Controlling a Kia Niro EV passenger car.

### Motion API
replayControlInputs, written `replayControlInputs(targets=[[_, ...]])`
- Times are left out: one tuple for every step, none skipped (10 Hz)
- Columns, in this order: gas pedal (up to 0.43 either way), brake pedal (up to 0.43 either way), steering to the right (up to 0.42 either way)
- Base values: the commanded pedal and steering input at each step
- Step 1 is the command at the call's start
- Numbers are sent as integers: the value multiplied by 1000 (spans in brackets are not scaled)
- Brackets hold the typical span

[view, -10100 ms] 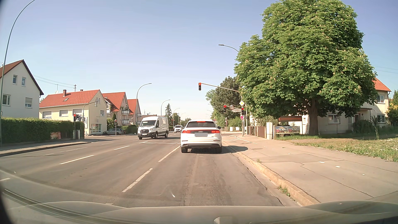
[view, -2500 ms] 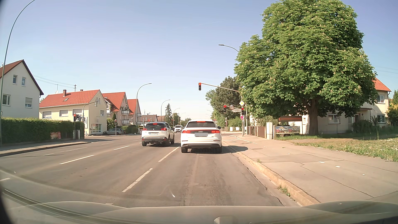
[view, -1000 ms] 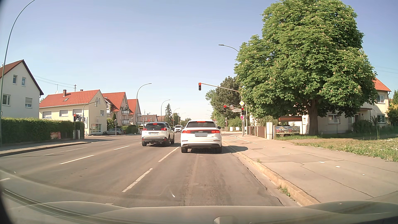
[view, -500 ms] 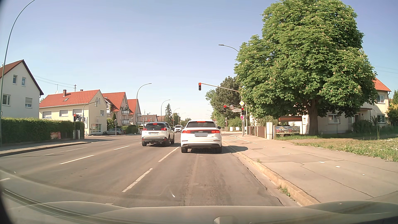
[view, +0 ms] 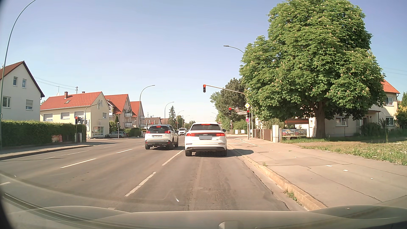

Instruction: Follow the waypoints while adhering to traffic rules and regulations

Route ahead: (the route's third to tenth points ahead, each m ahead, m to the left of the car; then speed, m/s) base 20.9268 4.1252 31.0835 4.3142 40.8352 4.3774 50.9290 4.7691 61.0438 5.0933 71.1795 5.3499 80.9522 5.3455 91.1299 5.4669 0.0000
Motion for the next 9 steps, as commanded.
replayControlInputs(targets=[[0,140,7],[0,140,7],[0,146,7],[0,140,7],[0,140,7],[0,140,7],[0,140,7],[0,140,7],[0,140,7]])
